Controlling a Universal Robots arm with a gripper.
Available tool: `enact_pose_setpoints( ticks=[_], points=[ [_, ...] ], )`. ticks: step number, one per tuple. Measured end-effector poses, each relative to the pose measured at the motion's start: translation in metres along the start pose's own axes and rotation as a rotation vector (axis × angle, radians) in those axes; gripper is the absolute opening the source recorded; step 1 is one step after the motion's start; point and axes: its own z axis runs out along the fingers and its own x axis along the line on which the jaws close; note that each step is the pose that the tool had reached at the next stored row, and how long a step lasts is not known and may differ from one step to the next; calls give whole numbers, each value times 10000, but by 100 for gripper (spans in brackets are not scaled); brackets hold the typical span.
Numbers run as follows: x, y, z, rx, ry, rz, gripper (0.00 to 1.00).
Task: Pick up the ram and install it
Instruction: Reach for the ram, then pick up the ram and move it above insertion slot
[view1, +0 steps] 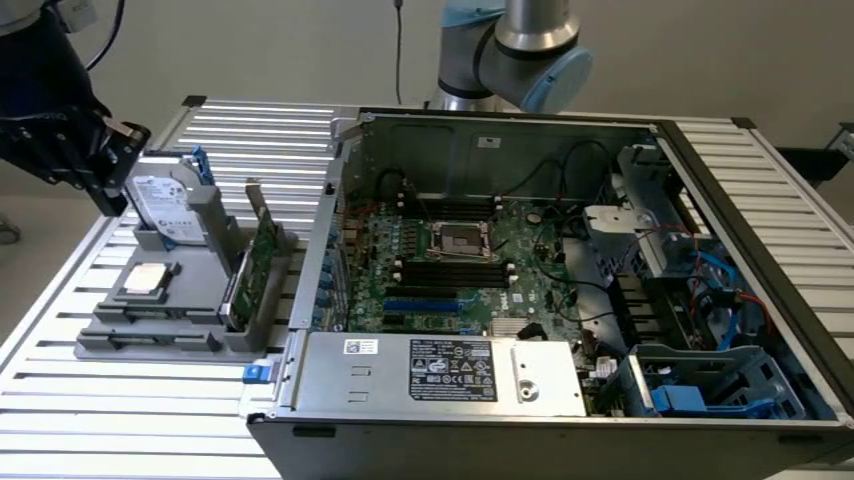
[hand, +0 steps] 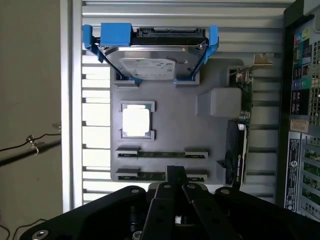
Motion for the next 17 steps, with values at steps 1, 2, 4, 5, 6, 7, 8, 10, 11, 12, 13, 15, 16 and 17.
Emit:
enact_pose_setpoints(
  ticks=[1,2,4,5,6,7,8,10,11,12,13,15,16,17],
  points=[
    [6,-17,-1,0,2,-20,11],
    [11,-38,-2,1,2,-31,11],
    [13,-70,-3,-1,1,-32,11],
    [13,-71,-3,0,2,-32,11],
    [13,-71,-3,-1,1,-31,11],
    [13,-71,-3,-1,1,-31,11],
    [13,-71,-3,0,1,-31,11],
    [13,-71,-3,-1,1,-32,11],
    [13,-71,-3,-1,1,-31,11],
    [13,-71,-3,0,1,-31,11],
    [13,-71,-3,-1,1,-32,11],
    [13,-71,-3,-1,1,-31,11],
    [13,-71,-3,-1,1,-31,11],
    [13,-71,-3,-1,1,-32,11]
  ],
)
